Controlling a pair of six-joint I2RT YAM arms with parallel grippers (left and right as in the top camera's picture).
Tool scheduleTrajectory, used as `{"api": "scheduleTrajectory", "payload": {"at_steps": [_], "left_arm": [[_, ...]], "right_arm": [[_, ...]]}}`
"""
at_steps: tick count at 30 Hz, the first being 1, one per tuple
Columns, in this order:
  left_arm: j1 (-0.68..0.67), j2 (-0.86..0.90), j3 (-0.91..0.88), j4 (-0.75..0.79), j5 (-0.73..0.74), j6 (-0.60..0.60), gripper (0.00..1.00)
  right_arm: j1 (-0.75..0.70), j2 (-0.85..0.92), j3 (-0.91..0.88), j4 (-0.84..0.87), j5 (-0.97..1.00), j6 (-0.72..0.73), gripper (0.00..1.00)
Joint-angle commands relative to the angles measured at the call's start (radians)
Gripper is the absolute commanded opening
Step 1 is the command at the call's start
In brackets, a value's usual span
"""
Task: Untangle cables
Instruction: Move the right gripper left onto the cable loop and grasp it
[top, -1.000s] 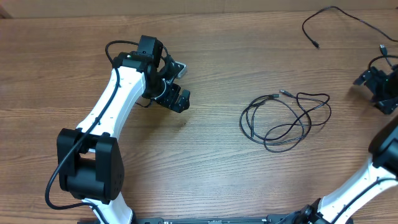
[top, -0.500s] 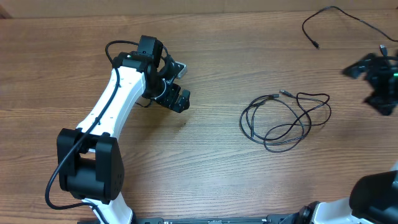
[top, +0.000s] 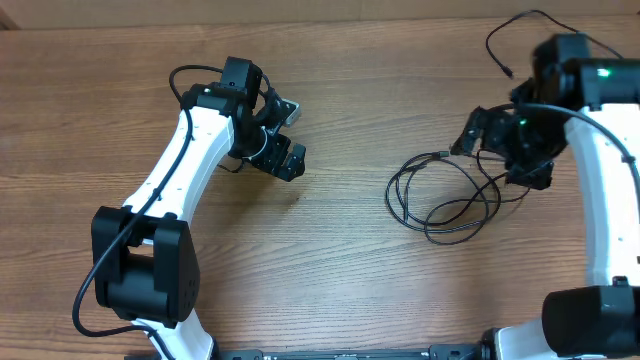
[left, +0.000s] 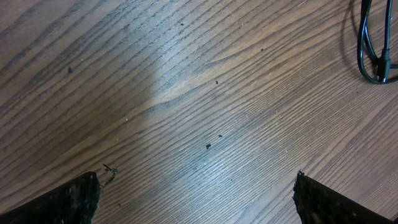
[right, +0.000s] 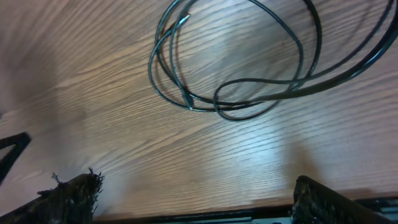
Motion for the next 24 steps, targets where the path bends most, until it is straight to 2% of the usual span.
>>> {"api": "scheduleTrajectory", "payload": {"at_steps": [1,10,17,24], "left_arm": [[-0.013,0.012,0.001,0.001,-0.002,-0.003,0.99],[-0.013,0.012,0.001,0.001,-0.002,-0.003,1.0],[-0.013,0.012,0.001,0.001,-0.002,-0.003,1.0],[-0.013,0.012,0.001,0.001,-0.002,-0.003,0.99]], "right_arm": [[0.036,-0.011,-0.019,0.008,0.088,0.105,1.0],[0.066,-0.077,-0.192,0.121,0.11,0.185,1.0],[0.074,-0.233,-0.476,0.349,0.116,0.206,1.0],[0.074,-0.255,-0.707,0.592,0.118,0.25,1.0]]}}
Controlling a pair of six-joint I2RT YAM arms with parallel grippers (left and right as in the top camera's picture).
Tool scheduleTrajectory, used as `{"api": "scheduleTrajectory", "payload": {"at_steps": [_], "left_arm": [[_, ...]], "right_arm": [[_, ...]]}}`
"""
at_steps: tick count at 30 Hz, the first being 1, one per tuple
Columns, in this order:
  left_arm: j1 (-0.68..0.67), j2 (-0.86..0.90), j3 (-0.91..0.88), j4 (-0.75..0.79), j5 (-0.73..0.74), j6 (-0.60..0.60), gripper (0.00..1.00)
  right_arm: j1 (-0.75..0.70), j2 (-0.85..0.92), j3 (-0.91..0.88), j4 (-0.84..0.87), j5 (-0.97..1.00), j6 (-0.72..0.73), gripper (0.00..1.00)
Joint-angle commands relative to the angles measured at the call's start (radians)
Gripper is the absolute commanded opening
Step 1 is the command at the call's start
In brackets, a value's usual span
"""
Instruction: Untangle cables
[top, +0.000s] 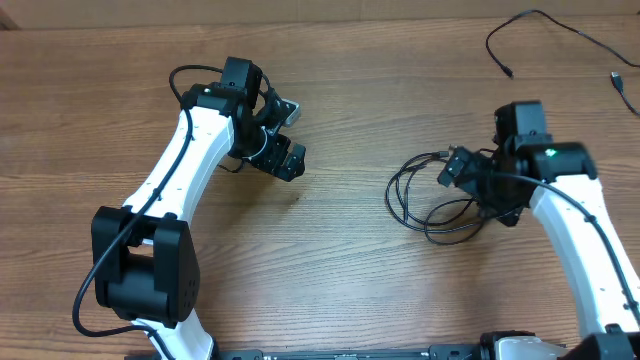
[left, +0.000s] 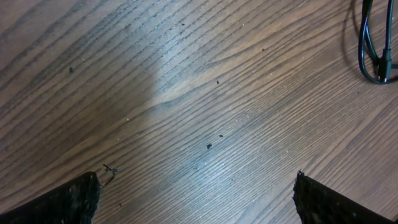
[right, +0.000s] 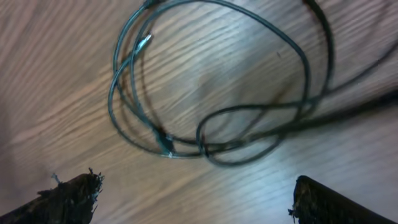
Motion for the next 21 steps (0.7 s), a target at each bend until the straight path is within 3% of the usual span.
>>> {"api": "scheduleTrajectory", "payload": {"at_steps": [1,6,15,21], "left_arm": [[-0.013,0.012,0.001,0.0,0.001,-0.003,1.0],[-0.013,0.012,0.001,0.0,0.001,-0.003,1.0],[-0.013,0.012,0.001,0.0,0.001,-0.003,0.99],[-0.013,0.012,0.001,0.0,0.001,-0.003,1.0]], "right_arm": [[0.004,-0.002,-0.111,0.074,0.022,0.041,1.0],[0.003,-0.002,-0.228,0.219,0.03,0.042,0.96],[0.003,-0.003,-0.236,0.243,0.005,0.041,0.63],[0.003,-0.003,-0.236,0.26,0.044,0.037,0.59]]}}
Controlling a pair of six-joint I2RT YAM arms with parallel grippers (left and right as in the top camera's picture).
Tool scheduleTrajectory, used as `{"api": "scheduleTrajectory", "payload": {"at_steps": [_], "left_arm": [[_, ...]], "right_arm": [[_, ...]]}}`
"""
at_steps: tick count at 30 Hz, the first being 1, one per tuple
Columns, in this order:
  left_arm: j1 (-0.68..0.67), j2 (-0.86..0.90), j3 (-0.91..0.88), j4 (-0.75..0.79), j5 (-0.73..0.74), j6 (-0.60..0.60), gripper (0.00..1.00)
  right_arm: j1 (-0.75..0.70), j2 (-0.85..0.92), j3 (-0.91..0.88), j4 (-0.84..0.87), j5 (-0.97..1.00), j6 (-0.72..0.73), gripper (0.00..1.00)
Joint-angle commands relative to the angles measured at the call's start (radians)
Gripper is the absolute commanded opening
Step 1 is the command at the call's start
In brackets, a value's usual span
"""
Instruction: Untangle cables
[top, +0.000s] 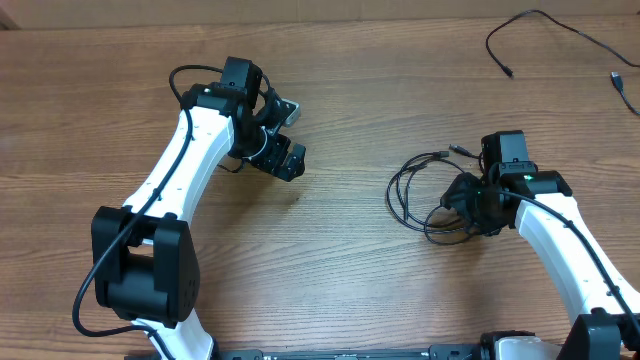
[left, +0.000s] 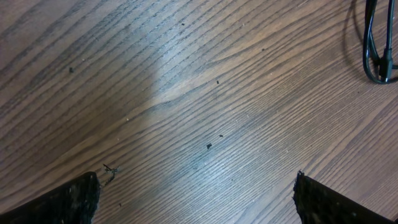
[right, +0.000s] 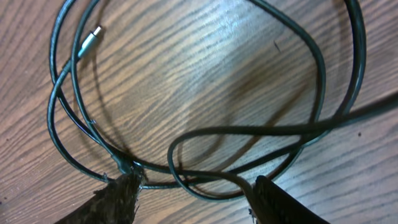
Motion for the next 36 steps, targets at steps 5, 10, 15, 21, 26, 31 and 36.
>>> {"api": "scheduleTrajectory", "payload": {"at_steps": [5,10,15,21,26,31,36], "left_arm": [[-0.013,0.012,0.001,0.0,0.0,-0.003,1.0],[-0.013,0.012,0.001,0.0,0.0,-0.003,0.99],[-0.013,0.012,0.001,0.0,0.0,-0.003,1.0],[-0.013,0.012,0.001,0.0,0.0,-0.003,1.0],[-0.013,0.012,0.001,0.0,0.0,-0.003,1.0],[-0.013,0.012,0.001,0.0,0.0,-0.003,0.99],[-0.013,0.012,0.001,0.0,0.0,-0.003,0.99]], "right_arm": [[0.003,-0.005,-0.001,0.038,0.121,-0.055,0.65],[0.003,-0.005,0.0,0.088,0.119,-0.117,0.63],[0.003,-0.005,0.0,0.106,0.092,-0.128,0.36],[0.003,-0.005,0.011,0.123,-0.015,-0.186,0.22],[0.003,-0.006,0.044,0.097,-0.04,-0.188,0.15],[0.003,-0.007,0.077,0.075,-0.042,-0.188,0.04],[0.003,-0.007,0.163,0.002,-0.04,-0.188,0.04]]}}
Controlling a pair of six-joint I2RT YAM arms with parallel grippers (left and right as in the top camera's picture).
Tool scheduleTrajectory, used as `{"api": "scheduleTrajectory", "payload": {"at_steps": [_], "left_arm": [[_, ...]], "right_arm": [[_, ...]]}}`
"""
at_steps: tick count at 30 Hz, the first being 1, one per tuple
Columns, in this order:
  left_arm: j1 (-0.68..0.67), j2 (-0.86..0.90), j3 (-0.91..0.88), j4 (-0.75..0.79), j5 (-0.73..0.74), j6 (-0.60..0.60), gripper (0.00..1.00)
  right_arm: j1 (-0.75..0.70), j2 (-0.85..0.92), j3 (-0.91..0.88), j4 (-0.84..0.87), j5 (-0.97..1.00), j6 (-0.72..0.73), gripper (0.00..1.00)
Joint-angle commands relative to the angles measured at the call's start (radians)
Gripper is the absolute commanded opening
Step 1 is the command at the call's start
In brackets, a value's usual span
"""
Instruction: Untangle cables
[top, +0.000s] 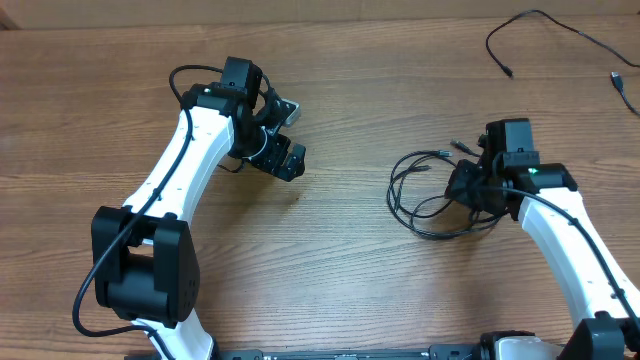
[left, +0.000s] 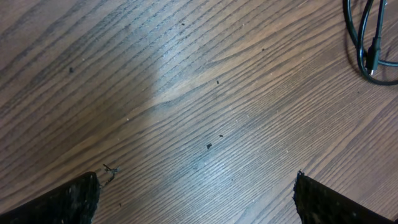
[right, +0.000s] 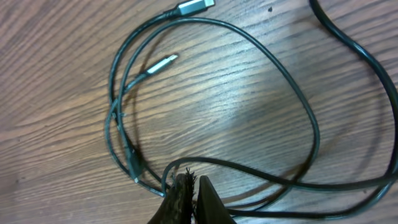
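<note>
A tangled black cable (top: 428, 196) lies in loose loops on the wooden table, right of centre. My right gripper (top: 470, 190) is down at the bundle's right side. In the right wrist view its fingertips (right: 191, 184) are pressed together on a strand of the cable (right: 309, 118). Two metal plugs (right: 163, 63) lie bare at the far end of the loops. My left gripper (top: 289, 135) hangs open over bare wood to the left; its fingers (left: 78, 196) stand wide apart, and only the cable's edge (left: 364, 38) shows at the top right.
A second thin black cable (top: 545, 16) trails along the far right corner of the table (top: 350, 270), with another cable end (top: 615, 82) at the right edge. Bare wood lies between the two arms.
My right gripper, then partly open with its fingers low over the near loops, is now shut on a strand and sits slightly farther back. The loops have shifted shape. The left arm has not moved.
My right gripper was open and high at the far right of the bundle. Then it was over the bundle, then low on the loops with jaws narrowed. Now it is shut on a strand. The left gripper stayed open and still throughout.
</note>
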Motion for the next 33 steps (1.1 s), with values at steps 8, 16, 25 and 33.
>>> {"api": "scheduleTrajectory", "payload": {"at_steps": [8,16,25,33], "left_arm": [[-0.013,0.012,0.001,0.001,0.0,-0.003,0.99],[-0.013,0.012,0.001,0.001,0.0,-0.003,1.0],[-0.013,0.012,0.001,0.001,0.0,-0.003,0.99],[-0.013,0.012,0.001,0.001,0.0,-0.003,1.0]], "right_arm": [[0.026,-0.007,0.377,-0.187,-0.06,-0.004,0.04],[0.168,-0.006,0.793,-0.167,-0.201,0.005,0.04],[0.438,-0.006,1.017,0.048,-0.131,0.008,0.04],[0.481,0.0,1.017,0.061,0.017,0.007,0.04]]}}
